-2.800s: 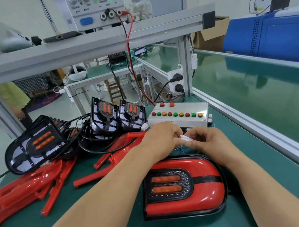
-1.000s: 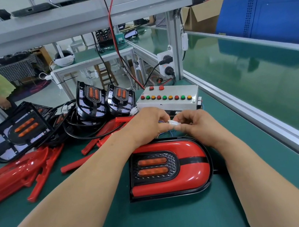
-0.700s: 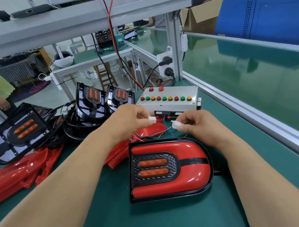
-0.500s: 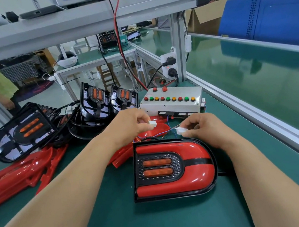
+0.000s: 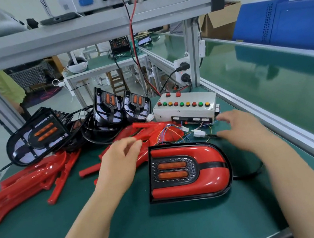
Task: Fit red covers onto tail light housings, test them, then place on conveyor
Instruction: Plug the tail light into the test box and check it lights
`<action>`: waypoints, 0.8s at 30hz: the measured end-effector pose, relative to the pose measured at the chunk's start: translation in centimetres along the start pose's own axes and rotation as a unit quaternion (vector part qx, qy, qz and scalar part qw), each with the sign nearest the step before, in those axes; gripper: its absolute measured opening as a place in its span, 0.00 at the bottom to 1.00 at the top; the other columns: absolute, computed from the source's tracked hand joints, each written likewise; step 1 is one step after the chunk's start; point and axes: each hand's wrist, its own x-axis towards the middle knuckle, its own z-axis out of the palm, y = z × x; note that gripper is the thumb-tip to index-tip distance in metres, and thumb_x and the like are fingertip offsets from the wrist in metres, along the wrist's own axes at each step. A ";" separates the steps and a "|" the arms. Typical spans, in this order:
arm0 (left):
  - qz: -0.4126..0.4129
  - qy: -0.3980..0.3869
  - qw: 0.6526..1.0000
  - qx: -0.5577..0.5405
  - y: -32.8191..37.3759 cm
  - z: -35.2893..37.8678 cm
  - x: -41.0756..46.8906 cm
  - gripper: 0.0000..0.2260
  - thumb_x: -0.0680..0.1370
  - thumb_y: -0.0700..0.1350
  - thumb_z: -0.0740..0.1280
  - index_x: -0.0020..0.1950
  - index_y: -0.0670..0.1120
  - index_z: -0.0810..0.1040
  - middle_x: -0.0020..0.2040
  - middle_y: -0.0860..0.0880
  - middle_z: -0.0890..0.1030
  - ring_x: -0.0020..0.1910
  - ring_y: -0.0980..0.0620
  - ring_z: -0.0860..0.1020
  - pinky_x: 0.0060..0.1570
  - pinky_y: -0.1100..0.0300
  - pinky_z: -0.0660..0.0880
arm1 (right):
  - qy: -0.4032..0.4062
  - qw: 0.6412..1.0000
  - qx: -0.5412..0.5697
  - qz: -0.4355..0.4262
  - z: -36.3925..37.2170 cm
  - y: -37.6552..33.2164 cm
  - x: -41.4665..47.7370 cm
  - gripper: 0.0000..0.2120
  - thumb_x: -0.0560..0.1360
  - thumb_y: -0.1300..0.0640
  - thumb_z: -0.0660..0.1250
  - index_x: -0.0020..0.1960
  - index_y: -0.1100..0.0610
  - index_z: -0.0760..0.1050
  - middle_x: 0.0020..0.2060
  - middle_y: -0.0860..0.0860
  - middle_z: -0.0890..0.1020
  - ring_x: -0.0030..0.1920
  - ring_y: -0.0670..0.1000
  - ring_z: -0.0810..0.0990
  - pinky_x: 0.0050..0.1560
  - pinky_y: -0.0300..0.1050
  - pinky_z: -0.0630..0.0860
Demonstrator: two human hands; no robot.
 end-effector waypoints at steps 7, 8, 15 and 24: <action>-0.110 -0.108 0.987 -0.054 -1.7 0.9 -4.9 0.15 0.77 0.64 0.58 0.44 0.60 0.82 0.42 0.57 0.85 0.46 0.52 0.83 0.55 0.47 0.78 | -0.055 0.993 -0.067 0.083 -0.5 3.0 -3.8 0.20 0.76 0.49 0.71 0.66 0.52 0.75 0.61 0.51 0.80 0.60 0.54 0.78 0.59 0.46 0.74; -0.107 -0.108 0.987 -0.053 -1.3 1.0 -5.1 0.16 0.78 0.63 0.58 0.44 0.58 0.82 0.41 0.56 0.85 0.46 0.51 0.82 0.55 0.47 0.78 | -0.055 0.993 -0.061 0.086 -0.3 3.1 -4.1 0.17 0.76 0.50 0.71 0.63 0.52 0.76 0.59 0.51 0.80 0.58 0.54 0.78 0.57 0.46 0.75; -0.124 -0.151 0.976 -0.100 0.3 1.7 -4.7 0.20 0.83 0.54 0.59 0.50 0.41 0.83 0.52 0.42 0.84 0.50 0.47 0.81 0.61 0.48 0.73 | 0.020 0.994 0.092 0.049 0.9 2.7 -5.8 0.09 0.77 0.60 0.68 0.42 0.47 0.76 0.44 0.47 0.82 0.48 0.53 0.80 0.48 0.45 0.73; -0.129 -0.158 0.955 -0.216 1.7 2.6 -5.8 0.16 0.84 0.50 0.59 0.50 0.46 0.85 0.47 0.53 0.87 0.48 0.58 0.84 0.47 0.65 0.72 | -0.159 0.959 0.233 0.034 0.3 -1.3 -5.5 0.35 0.71 0.25 0.53 0.63 0.47 0.79 0.59 0.41 0.81 0.61 0.47 0.78 0.69 0.50 0.70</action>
